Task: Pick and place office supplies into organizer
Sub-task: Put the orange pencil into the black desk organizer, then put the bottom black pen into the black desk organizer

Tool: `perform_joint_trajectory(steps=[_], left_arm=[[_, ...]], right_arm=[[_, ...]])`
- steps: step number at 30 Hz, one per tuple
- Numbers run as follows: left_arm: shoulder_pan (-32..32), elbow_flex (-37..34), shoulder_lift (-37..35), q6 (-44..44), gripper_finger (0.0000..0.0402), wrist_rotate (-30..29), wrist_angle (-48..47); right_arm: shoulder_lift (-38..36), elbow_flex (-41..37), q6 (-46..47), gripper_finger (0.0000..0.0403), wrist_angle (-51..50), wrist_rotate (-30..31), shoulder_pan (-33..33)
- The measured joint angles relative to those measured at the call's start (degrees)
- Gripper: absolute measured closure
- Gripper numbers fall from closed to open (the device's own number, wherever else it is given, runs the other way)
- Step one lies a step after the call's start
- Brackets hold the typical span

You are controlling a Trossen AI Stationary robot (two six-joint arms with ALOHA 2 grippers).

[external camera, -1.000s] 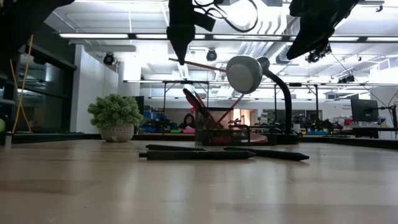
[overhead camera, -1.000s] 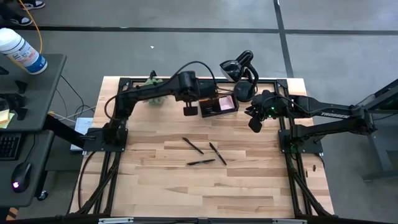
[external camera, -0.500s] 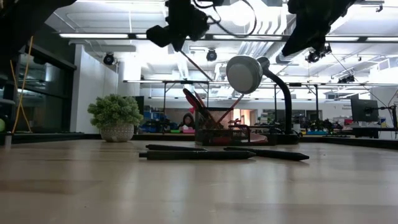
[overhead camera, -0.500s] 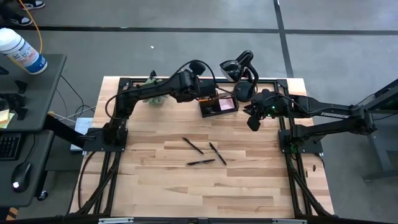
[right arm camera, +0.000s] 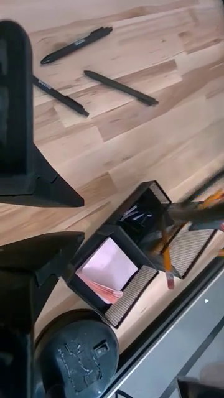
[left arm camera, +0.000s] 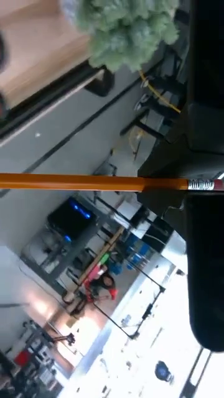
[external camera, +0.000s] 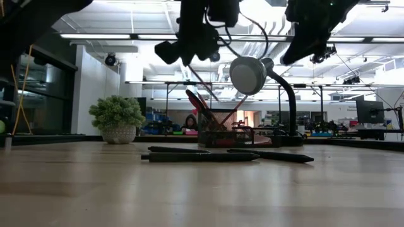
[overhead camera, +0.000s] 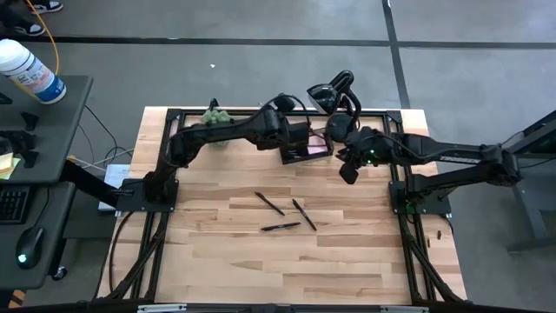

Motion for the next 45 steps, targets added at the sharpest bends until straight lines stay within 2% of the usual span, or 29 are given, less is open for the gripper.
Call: perform_joint_trajectory(steps=[5, 26, 32, 39, 45], left_arm=[[-0.89, 0.04, 1.39, -0.15, 0.0401, 2.78, 2.34], [-1.25, 0.07, 8.13, -2.84, 0.0398, 2.29, 4.05], [-1.23, 0.1, 8.02, -3.06, 0.0344, 5.8, 4.17], [-1.25, 0.1, 8.02, -3.01, 0.0281, 4.48, 4.1], [-1.25, 0.1, 7.87, -3.06, 0.0254, 1.6, 0.68]], right_arm=[[0.64, 0.0, -0.06, 0.0336, 0.15, -0.02, 0.0], [0.69, 0.0, -0.09, 0.0336, -0.06, -1.11, 0.0], [0.69, 0.0, -0.13, 0.0336, -0.04, -1.1, 0.0], [0.69, 0.0, -0.15, 0.0336, -0.04, -1.1, 0.0], [0.69, 0.0, -0.17, 0.0336, -0.04, -1.08, 0.0]])
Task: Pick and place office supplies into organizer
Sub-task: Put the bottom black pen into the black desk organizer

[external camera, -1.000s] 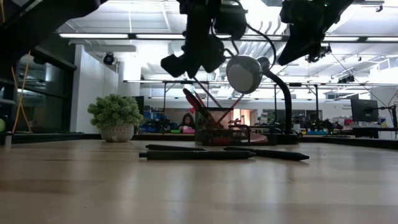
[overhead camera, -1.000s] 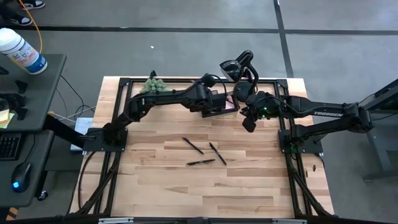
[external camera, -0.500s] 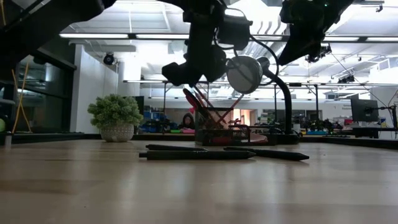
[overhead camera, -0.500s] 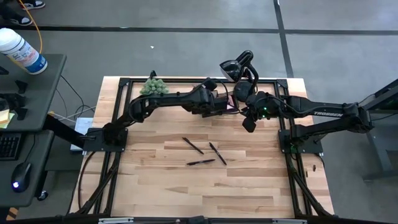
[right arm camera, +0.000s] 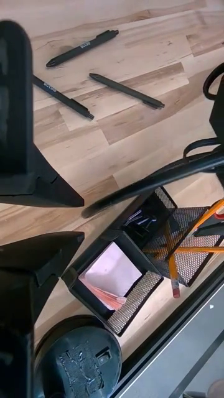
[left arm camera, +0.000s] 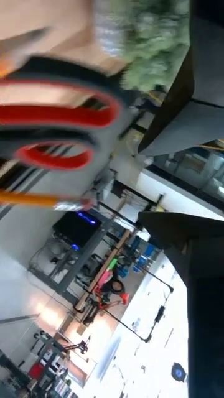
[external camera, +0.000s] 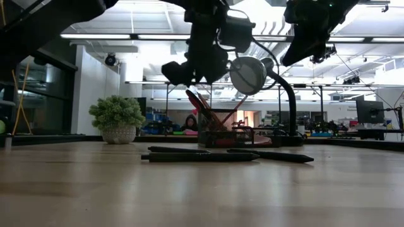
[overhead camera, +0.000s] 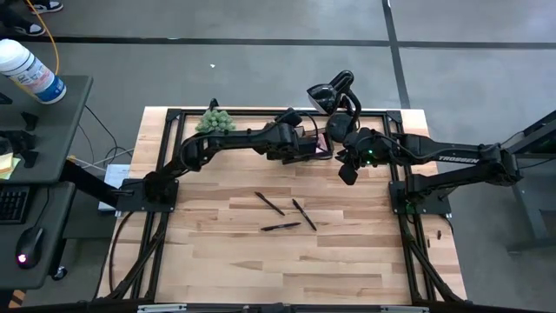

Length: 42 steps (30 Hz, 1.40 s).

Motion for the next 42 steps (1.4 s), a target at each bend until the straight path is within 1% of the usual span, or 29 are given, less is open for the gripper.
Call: perform_joint_trajectory(steps=[3, 5, 7, 9, 14, 16, 18, 24, 27, 29, 34, 38, 40, 42], left_arm=[[-0.01, 0.01, -1.06, -3.48, 0.0251, -1.01, -4.57], [-0.01, 0.04, -2.73, -7.72, 0.0252, 0.58, -4.6], [-0.34, 0.48, -5.46, -11.93, 0.0255, 4.88, -4.88], [-0.63, 1.64, -8.31, -18.78, 0.0261, 9.17, -4.55], [-1.62, 2.75, -14.51, -36.19, 0.0277, 24.48, -4.54], [-2.11, 2.69, -16.61, -40.33, 0.0283, 30.59, -4.58], [-3.44, 2.69, -17.81, -42.51, 0.0288, 33.81, -4.6], [-10.22, 2.62, -18.54, -43.49, 0.0304, 35.23, -4.59], [-13.76, 2.05, -18.58, -43.54, 0.0317, 36.11, -4.55], [-16.01, -0.04, -18.65, -44.29, 0.0328, 35.29, -4.53], [-19.98, -9.17, -19.46, -47.76, 0.0363, 33.3, -3.8], [-21.17, -18.89, -20.6, -47.85, 0.0395, 33.05, 2.41], [-21.15, -23.58, -21.55, -47.76, 0.0398, 33.53, 7.35], [-21.0, -27.94, -22.6, -46.48, 0.0392, 34.61, 10.84]], right_arm=[[0.0, 0.0, 0.0, 0.0336, 0.0, -0.01, 0.0], [0.0, 0.0, 0.0, 0.0336, 0.0, 0.03, 0.0], [0.0, 0.0, 0.0, 0.0336, 0.0, 0.27, -0.01], [0.0, 0.0, 0.0, 0.0336, 0.0, 0.35, -0.02], [0.0, 0.0, 0.0, 0.0336, 0.08, 0.11, -0.02], [0.0, 0.0, 0.0, 0.0336, 0.23, -0.37, -0.02], [0.0, 0.0, -0.02, 0.0336, 0.53, -1.38, -0.02], [0.0, 0.0, -0.04, 0.0336, 1.34, -6.54, 0.02], [0.0, 0.0, -0.02, 0.0336, 1.36, -6.6, 0.0], [0.0, 0.0, -0.02, 0.0336, 1.36, -6.55, 0.0], [0.0, 0.0, 2.75, 0.0336, 1.45, -6.55, 0.0], [0.0, 0.0, 6.38, 0.0336, 1.58, -6.64, 0.0], [0.08, 0.0, 8.04, 0.0336, 1.72, -7.09, 0.0], [0.35, 0.0, 9.82, 0.0336, 2.1, -8.11, 0.18]])
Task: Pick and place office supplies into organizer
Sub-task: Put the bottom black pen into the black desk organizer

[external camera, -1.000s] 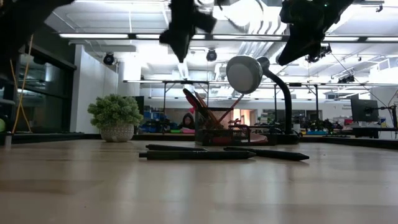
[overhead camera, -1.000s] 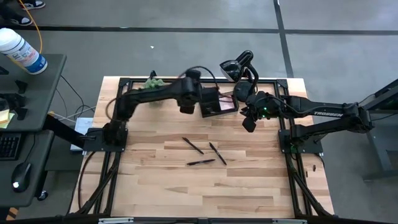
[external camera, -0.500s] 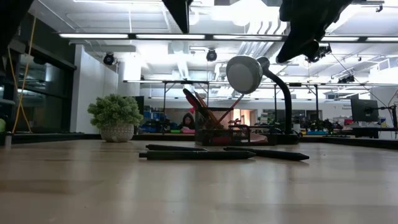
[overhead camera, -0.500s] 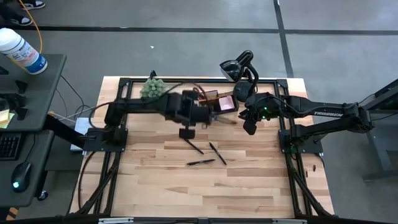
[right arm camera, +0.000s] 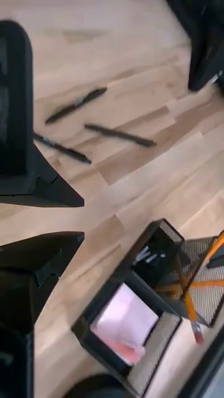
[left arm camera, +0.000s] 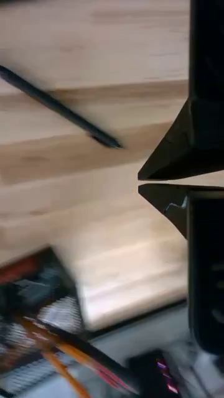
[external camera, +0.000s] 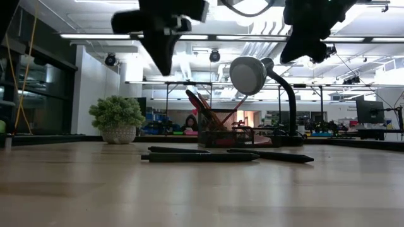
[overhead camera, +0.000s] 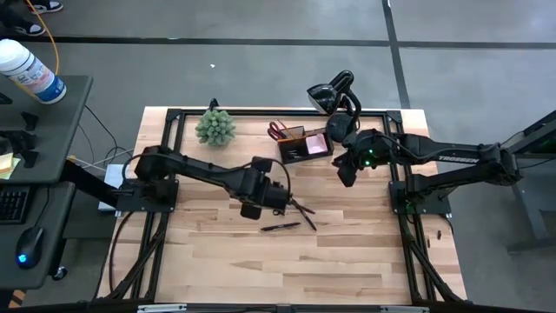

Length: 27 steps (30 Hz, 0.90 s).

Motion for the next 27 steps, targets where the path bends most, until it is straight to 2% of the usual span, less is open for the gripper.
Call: perform_joint_trajectory(steps=[5, 10, 15, 21, 27], left_arm=[[-0.01, -8.98, -2.88, 4.31, 0.0393, 2.51, 11.85], [-0.03, -17.8, -7.36, 7.38, 0.0397, 3.26, 19.65], [0.01, -26.46, -13.55, 11.98, 0.04, 6.44, 29.91], [0.43, -34.78, -17.96, 18.77, 0.0401, 14.86, 38.98], [0.93, -41.05, -18.98, 20.82, 0.0401, 17.35, 45.09]], right_arm=[[1.83, 0.0, 3.7, 0.0336, 0.89, -0.18, 2.69], [7.61, 0.0, 5.81, 0.0336, 4.66, 0.3, 8.33], [13.67, 0.0, 8.39, 0.0336, 10.71, 2.29, 12.31], [17.82, 0.0, 15.48, 0.0336, 16.73, 4.03, 13.09], [21.39, 0.0, 20.3, 0.0336, 20.47, 4.21, 13.08]])
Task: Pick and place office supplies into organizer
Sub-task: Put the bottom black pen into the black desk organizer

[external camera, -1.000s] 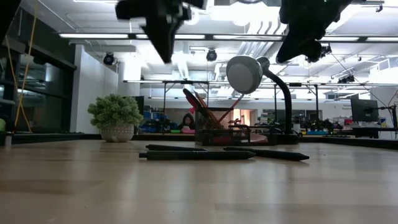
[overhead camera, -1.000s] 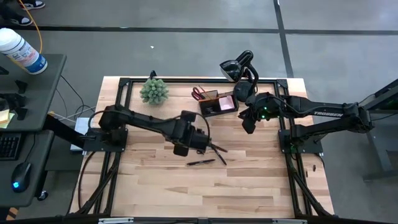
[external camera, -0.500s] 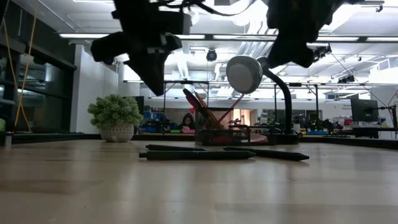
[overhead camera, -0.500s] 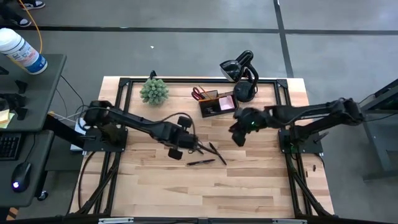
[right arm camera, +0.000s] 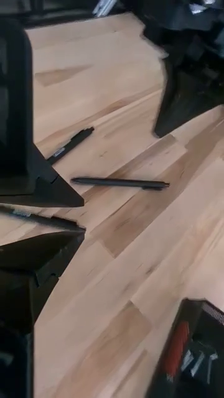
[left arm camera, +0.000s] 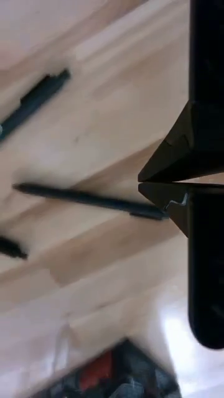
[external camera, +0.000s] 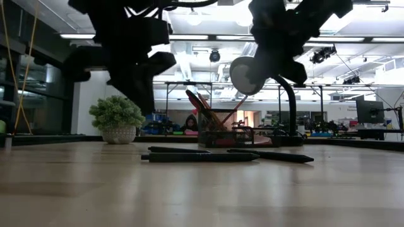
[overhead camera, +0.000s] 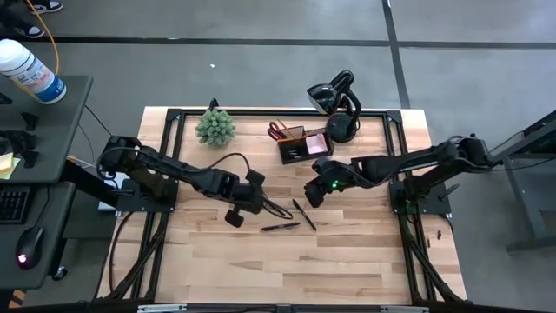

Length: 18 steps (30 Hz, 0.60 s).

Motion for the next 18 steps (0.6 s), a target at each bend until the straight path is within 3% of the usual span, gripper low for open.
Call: perform_joint_trajectory(steps=[5, 10, 13, 18], left_arm=[[-0.22, -2.14, 0.07, 0.38, 0.04, 3.86, 3.27], [-0.1, -2.44, 0.07, 0.38, 0.0399, 4.02, 3.7], [-0.11, -2.44, 0.07, 0.14, 0.04, 4.7, 4.83], [-0.17, -2.42, 0.07, -2.52, 0.0398, 10.95, 7.37]], right_arm=[[3.39, 0.0, 1.57, 0.0336, 3.72, -3.2, 0.04], [5.43, 0.0, -1.65, 0.0336, 10.98, -5.08, 1.3], [5.93, 0.0, -3.33, 0.0336, 12.34, -4.46, 2.02], [6.04, 0.0, -2.6, 0.0336, 11.0, -1.94, 2.05]])
